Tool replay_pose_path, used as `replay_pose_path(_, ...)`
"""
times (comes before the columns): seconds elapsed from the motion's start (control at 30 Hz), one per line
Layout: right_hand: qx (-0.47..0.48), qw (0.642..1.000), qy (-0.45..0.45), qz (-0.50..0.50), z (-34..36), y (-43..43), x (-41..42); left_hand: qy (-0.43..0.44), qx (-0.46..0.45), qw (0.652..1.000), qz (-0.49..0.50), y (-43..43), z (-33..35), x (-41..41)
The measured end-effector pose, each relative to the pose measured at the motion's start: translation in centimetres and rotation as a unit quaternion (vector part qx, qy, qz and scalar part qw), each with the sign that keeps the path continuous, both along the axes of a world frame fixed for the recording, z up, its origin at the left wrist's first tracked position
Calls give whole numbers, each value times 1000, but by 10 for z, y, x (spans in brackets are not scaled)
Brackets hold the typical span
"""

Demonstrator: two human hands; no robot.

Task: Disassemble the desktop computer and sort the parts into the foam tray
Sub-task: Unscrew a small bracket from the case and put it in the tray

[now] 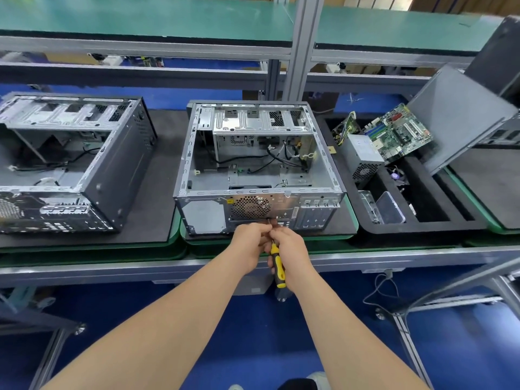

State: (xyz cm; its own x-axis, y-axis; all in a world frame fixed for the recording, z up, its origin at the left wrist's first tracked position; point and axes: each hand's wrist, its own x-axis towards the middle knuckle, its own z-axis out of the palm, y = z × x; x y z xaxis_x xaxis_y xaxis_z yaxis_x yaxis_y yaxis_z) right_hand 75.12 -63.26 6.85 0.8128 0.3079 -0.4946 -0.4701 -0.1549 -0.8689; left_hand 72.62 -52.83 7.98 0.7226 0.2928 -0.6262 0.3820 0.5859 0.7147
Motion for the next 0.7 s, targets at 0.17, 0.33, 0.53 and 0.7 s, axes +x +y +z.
replay_pose_path(0.17, -69, 995, -77, -4, -2, 4, -2, 15, 22, 1000, 1, 0, 1, 2)
replay_pose_path(0.33, 143, 981, 129, -17, 0, 1, -2, 50, 71, 996, -16, 2, 5, 5)
replay_pose_path(0.53, 320, 908, 269, 29, -10, -8, -4, 70, 355, 909, -206, 14, 30, 5)
replay_pose_path(0.7, 343, 885, 313, 29, -7, -12, -3, -53, 673, 678, -292, 31, 93, 15)
